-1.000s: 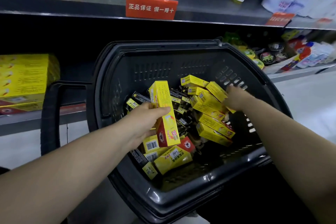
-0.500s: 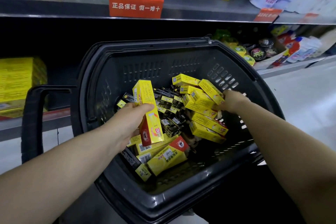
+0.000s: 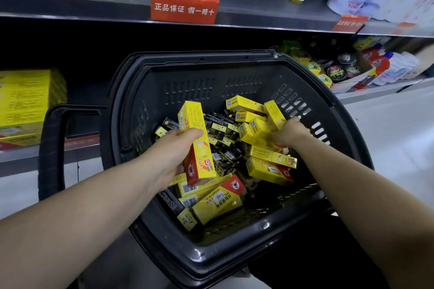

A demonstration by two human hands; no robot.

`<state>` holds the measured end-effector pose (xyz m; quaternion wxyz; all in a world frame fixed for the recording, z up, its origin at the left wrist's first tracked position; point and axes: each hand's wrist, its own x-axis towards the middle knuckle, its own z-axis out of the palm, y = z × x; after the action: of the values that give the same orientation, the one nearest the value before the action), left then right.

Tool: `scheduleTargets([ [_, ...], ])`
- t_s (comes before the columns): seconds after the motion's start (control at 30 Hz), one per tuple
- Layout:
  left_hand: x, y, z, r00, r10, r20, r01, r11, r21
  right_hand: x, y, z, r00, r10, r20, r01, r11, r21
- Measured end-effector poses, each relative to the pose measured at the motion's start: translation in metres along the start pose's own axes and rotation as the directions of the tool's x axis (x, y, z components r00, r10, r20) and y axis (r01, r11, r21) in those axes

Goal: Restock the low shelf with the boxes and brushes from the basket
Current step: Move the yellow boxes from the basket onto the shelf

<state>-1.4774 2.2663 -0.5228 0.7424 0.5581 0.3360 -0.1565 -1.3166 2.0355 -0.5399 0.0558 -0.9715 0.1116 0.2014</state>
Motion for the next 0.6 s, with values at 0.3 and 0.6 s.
scheduleTargets([
  [0.3, 0.006, 0.005, 0.001, 0.993, 0.065, -0.095, -0.075, 0.992, -0.101, -0.135, -0.076, 0.016, 0.765, -0.595, 0.247, 0.363, 0.714, 0.598],
  [0.6, 0.001, 0.005, -0.008, 0.984, 0.086, -0.159, -0.106, 0.987, -0.121, -0.125, -0.070, 0.024, 0.563, -0.764, 0.315, 0.387, 0.580, 0.717],
])
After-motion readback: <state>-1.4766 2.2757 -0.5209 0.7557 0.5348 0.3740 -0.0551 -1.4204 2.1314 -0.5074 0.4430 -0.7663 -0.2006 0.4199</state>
